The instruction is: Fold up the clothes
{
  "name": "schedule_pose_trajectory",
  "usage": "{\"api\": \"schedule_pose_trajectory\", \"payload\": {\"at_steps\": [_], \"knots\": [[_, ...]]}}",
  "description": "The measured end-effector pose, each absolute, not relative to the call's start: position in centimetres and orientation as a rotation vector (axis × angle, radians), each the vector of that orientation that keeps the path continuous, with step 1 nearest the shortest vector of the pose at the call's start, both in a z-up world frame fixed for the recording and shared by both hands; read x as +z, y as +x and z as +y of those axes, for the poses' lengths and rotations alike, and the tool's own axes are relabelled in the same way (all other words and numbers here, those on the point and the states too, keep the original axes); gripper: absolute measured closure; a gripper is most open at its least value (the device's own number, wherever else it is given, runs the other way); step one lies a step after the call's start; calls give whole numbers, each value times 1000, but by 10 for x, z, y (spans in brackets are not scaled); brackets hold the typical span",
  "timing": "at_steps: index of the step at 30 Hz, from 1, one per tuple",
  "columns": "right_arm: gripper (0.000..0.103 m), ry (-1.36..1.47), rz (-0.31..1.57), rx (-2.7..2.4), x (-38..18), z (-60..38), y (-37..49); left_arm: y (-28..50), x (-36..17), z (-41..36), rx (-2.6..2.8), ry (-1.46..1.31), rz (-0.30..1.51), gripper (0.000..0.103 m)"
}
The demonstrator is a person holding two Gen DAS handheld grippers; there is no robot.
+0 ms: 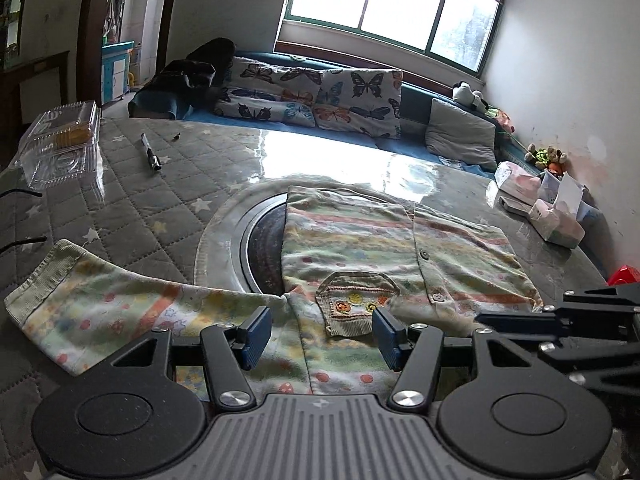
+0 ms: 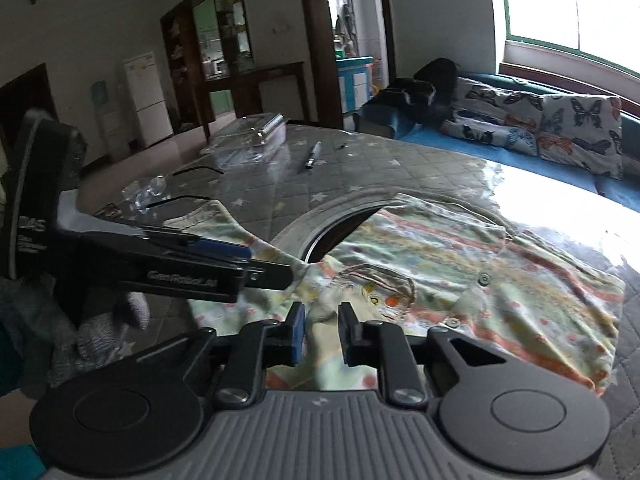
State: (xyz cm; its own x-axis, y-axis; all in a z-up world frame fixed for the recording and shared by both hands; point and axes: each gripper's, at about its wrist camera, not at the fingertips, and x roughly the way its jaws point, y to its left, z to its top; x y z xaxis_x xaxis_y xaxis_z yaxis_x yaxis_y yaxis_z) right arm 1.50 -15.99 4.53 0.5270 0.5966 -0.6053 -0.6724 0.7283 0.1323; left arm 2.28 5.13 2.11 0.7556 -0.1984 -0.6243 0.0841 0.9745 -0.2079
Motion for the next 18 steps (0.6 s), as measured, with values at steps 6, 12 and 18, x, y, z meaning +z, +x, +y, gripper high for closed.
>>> {"api": "schedule_pose_trajectory", "payload": {"at_steps": [6, 12, 18], "knots": [[83, -141, 689, 717, 48, -191, 10, 24, 21, 37, -199, -155, 705, 44], [79, -176, 798, 585, 25, -240, 3, 25, 16, 12, -277, -125, 728, 44], [79, -140, 866, 484, 3, -276, -4, 28, 4, -17, -340, -81, 766, 44]]}}
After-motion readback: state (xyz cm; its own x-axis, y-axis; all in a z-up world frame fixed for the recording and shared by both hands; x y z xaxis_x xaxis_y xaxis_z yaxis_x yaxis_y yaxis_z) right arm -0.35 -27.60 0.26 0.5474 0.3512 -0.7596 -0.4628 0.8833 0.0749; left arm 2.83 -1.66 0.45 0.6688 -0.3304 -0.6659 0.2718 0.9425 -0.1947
